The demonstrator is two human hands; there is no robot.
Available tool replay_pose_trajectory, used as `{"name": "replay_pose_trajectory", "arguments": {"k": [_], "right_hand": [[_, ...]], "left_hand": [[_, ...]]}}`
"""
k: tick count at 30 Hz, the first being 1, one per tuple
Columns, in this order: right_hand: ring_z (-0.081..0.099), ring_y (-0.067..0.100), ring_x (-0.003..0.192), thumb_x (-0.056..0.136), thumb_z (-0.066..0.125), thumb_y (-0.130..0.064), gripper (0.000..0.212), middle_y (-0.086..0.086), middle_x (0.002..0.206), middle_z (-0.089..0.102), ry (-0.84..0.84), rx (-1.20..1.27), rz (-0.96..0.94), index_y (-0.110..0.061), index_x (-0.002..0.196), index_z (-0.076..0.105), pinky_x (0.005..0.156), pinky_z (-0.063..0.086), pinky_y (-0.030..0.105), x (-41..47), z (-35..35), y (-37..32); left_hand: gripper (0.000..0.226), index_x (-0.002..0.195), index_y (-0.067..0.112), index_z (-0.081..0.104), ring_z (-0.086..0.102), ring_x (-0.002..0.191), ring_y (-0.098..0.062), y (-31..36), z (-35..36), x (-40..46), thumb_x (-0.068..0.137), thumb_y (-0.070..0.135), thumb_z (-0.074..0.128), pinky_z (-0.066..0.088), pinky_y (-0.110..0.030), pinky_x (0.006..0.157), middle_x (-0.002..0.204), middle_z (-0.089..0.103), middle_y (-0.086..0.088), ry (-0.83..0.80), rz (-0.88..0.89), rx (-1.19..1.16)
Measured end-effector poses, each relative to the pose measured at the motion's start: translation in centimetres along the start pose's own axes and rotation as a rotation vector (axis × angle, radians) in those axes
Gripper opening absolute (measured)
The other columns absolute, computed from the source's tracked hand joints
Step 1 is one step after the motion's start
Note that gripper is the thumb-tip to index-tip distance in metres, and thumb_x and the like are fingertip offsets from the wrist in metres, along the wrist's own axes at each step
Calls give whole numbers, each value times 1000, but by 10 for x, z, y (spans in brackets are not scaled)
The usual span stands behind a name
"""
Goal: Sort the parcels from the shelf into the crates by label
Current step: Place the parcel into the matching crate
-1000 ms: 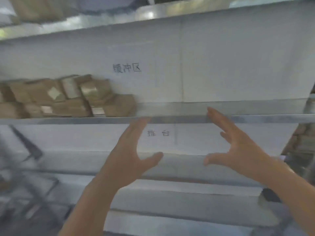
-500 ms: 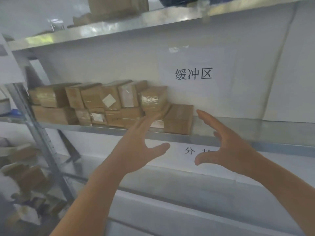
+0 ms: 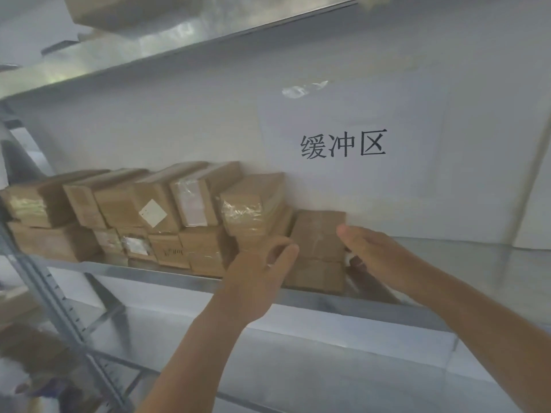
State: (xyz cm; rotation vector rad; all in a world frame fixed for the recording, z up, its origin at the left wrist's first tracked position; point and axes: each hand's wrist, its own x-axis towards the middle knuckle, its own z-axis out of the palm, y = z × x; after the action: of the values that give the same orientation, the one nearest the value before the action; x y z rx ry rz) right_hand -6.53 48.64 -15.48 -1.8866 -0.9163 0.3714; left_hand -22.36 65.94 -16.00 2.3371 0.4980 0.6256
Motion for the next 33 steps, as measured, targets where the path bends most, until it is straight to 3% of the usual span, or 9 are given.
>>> {"name": "replay_pose_trajectory", "arguments": {"k": [3,8,12,16,18,23,26,29,33], "right_hand": [[76,22,86,91,54,-75,57,7,109,77,65,10,129,-27,114,74,75,61,34,15,6,6],[65,19,68,99,63,-50,35,13,91,79,111,45,225,-21,98,81,62,48,32,9,7,3],[78,25,90,92,68,-51,29,6,103,80,165,99,246,-37,116,76,82,65,50,-11,4,1],[73,22,84,98,71,-30,42,14,108,68,358,96,143,-48,134,61,61,60,25,-52,1,-12],[72,24,82,96,73,-18,52,12,107,67,459,88,84,-52,132,56,63,61,28,-76,-2,-17],[73,30,99,96,62,5,43,16,112,68,626,142,56,-32,118,60,90,63,50,-141,-17,-19],[72,17,105,105,47,-1,25,3,114,73,708,239,73,-17,116,63,91,60,41,-183,-29,-18],[71,13,114,111,43,-27,27,-9,113,77,812,303,78,-17,107,67,90,57,35,-219,-43,-12],[69,2,112,106,55,-33,18,-16,115,75,870,275,26,-22,119,59,89,61,29,-261,-59,1]], "left_hand": [[31,118,44,63,67,94,-2,3,11,13,100,63,46,57,-38,93,105,70,20,-16,-26,9],[55,100,34,71,73,89,-14,6,23,29,78,76,45,61,-46,86,90,75,10,-154,-100,-68],[26,104,42,60,70,92,-5,12,25,25,87,63,63,58,-36,91,100,72,17,-246,-95,-200],[59,135,45,40,67,88,-4,19,26,16,91,33,77,60,-30,79,109,62,7,-244,31,-383],[66,134,47,39,67,84,-4,24,29,11,88,24,80,64,-32,73,115,59,2,-241,120,-438],[30,121,34,51,71,96,-12,58,47,-9,100,15,61,64,-43,86,112,68,2,-340,199,-751],[13,111,14,56,71,108,-15,83,61,-26,108,22,45,61,-47,91,108,73,6,-442,163,-964],[31,108,7,60,73,96,-7,112,78,-43,109,32,41,60,-24,67,102,78,8,-558,174,-1045],[18,119,28,59,68,111,0,147,123,-66,102,32,62,61,-23,82,113,74,22,-589,374,-845]]}}
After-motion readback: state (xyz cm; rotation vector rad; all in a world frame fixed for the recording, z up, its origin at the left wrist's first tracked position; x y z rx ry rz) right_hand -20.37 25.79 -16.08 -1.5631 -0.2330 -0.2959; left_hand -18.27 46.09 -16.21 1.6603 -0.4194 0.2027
